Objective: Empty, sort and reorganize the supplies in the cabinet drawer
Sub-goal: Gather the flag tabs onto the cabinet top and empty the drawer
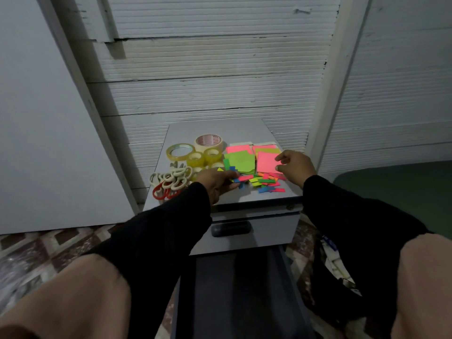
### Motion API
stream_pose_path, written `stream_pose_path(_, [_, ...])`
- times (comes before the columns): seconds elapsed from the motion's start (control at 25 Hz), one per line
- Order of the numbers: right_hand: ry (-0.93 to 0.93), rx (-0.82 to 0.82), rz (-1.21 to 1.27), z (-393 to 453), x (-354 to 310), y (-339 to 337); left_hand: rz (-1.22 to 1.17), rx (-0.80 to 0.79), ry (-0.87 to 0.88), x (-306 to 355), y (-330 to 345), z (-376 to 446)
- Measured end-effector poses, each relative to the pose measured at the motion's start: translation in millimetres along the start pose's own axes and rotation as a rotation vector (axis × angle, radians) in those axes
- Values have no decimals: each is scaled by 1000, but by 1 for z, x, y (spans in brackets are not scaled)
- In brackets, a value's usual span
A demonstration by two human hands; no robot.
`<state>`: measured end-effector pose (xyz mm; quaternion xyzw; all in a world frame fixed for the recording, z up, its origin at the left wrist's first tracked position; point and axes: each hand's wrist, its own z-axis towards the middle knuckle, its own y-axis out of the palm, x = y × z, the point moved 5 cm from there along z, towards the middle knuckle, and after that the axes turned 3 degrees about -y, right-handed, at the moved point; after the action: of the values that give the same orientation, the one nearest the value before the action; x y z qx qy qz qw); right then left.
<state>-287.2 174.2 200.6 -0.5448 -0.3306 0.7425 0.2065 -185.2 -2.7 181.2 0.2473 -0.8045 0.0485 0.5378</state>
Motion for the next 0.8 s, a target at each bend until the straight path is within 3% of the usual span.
stream_pose_path(0.32, [24,66,93,-2,26,-14,165,35,66,7,59,38])
stream_pose_path(0.56, [14,27,70,-3,30,-5,666,250,293,19,63,47])
stream_pose_path(0.8, [5,-32,58,-6,27,2,831,262,396,28,66,42])
